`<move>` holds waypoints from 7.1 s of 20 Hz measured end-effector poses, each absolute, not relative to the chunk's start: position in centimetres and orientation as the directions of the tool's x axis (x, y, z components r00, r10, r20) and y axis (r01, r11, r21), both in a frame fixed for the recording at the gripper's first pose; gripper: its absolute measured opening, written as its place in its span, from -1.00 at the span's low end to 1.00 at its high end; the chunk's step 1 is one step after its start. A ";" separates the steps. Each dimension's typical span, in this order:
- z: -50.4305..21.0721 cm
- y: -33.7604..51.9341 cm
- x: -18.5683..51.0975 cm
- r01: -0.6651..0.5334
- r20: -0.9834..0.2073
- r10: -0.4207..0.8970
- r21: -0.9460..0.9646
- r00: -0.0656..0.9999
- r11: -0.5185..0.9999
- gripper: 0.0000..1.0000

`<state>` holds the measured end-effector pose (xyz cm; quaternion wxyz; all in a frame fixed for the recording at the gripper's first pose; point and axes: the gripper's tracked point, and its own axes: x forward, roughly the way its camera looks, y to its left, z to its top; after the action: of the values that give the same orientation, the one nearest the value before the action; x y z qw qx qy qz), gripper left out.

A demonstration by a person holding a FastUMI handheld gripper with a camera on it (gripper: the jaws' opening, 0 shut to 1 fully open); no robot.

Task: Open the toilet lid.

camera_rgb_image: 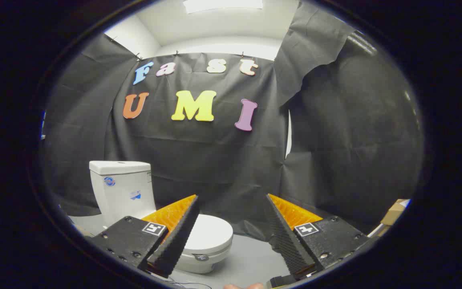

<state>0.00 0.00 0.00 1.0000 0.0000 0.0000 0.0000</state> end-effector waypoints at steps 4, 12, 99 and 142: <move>0.2 0.0 0.0 0.007 0.004 -0.007 -0.001 1.000 1.000 1.00; 0.3 0.0 0.0 0.014 0.015 -0.014 -0.013 1.000 1.000 1.00; -35.5 8.7 11.7 0.531 -0.645 0.431 0.764 0.631 0.366 -0.03; -29.4 8.9 14.2 0.407 -0.538 0.456 0.840 0.709 0.358 -0.71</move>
<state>14.23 8.89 -29.39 0.7308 0.5661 0.3811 0.0165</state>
